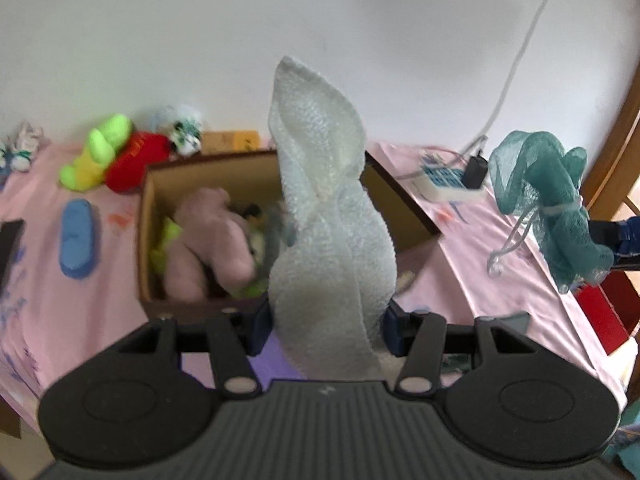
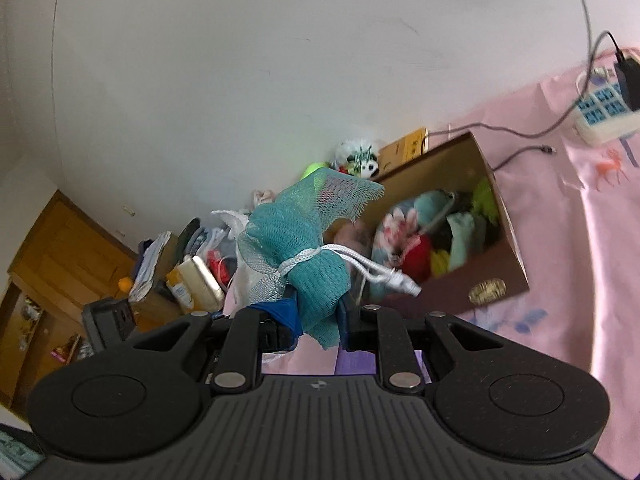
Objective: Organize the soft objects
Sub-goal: 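Lift the white towel and teal puff and carry them over the box, then lower both items into the box and open both grippers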
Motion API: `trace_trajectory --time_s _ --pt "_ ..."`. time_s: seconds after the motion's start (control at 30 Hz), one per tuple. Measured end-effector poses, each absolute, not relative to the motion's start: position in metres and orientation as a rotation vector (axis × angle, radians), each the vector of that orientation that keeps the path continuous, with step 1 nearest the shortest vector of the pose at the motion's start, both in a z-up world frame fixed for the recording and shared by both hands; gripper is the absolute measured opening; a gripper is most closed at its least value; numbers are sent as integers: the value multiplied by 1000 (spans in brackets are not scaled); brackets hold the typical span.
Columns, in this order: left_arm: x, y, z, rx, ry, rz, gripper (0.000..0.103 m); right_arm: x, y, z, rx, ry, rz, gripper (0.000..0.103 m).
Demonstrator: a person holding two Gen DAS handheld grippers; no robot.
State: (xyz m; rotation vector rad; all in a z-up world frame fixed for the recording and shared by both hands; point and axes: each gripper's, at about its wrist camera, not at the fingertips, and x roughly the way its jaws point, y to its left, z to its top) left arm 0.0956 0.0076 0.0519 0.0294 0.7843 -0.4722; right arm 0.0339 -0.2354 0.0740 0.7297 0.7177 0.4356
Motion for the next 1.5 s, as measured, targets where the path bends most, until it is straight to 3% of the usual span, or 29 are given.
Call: trace_trajectory --time_s 0.37,0.83,1.03,1.2,1.5 --pt "164 12 60 39 769 -428 56 96 -214 65 659 747 248 1" --pt "220 -9 8 -2 862 -391 56 144 -192 15 490 838 90 6" --pt "229 -20 -9 23 877 -388 60 165 -185 -11 454 937 61 9" --pt "232 -28 -16 67 884 -402 71 169 -185 -23 447 966 30 10" --pt "223 -14 -1 12 874 -412 72 157 -193 1 471 910 36 12"
